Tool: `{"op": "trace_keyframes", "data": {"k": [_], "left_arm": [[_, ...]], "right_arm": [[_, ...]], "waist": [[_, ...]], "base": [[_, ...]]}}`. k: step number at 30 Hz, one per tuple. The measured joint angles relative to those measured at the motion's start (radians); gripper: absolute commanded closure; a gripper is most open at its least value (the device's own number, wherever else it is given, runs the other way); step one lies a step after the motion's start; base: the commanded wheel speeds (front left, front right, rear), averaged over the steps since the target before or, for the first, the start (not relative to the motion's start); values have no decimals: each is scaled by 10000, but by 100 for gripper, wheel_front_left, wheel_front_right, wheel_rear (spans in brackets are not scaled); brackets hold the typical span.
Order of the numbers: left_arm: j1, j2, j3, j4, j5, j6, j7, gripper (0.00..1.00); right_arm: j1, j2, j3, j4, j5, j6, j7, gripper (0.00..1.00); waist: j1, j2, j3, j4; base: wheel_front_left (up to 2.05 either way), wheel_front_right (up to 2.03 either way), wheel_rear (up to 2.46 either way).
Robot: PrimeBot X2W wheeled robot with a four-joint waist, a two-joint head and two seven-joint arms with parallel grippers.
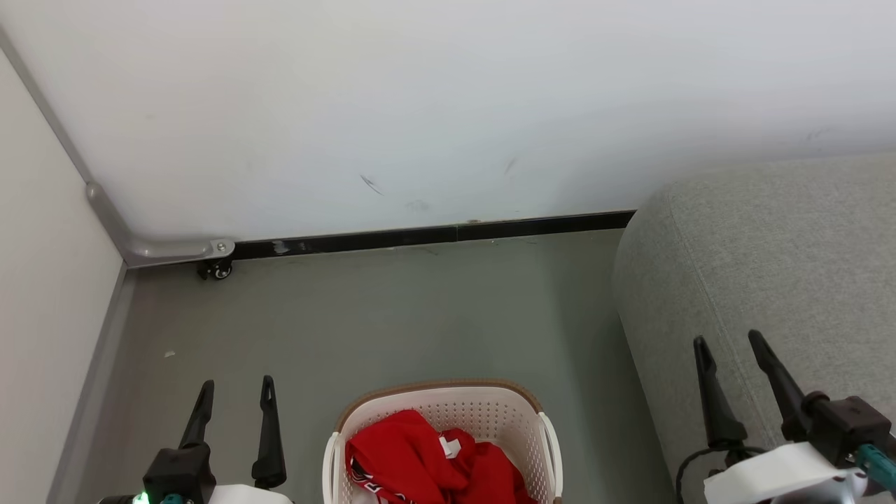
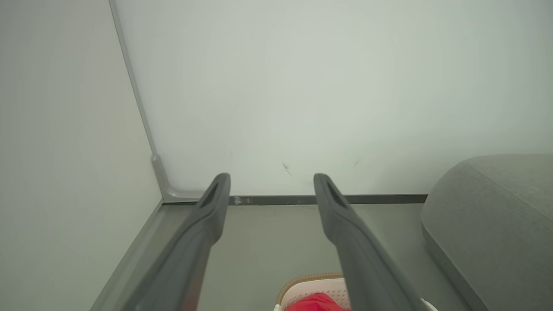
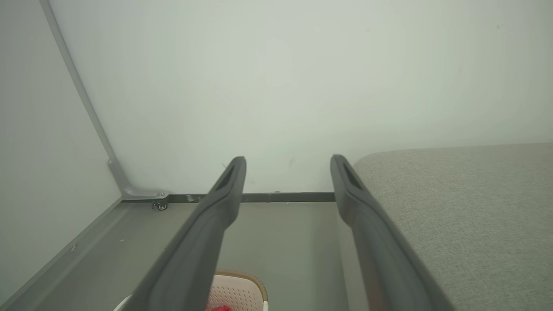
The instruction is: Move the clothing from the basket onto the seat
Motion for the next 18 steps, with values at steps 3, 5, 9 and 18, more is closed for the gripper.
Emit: {"op": "trace_keyframes", "data": {"k": [3,5,9,18], "left_arm": [[9,0,0,-2,0,-25,-2,0],[22,0,2,-2,-2,-31,-2,0],[215,0,15,-2,-4,-33,-2,0],[216,-2,31,-17,-2,-84,-2,0]], "right_arm": [[160,13,4,-77,-25,0,88,0],[161,31,12,-140,-38,0,159,0],[219,48,19,-322,-38,0,255,0],[393,88,17,-591,-38,0,384,0]], "waist": [[0,0,-64,-2],[0,0,-97,-6],[0,0,-133,-28],[0,0,-121,-105]], "base": [[0,0,0],[0,0,0],[0,0,0],[0,0,0]]}}
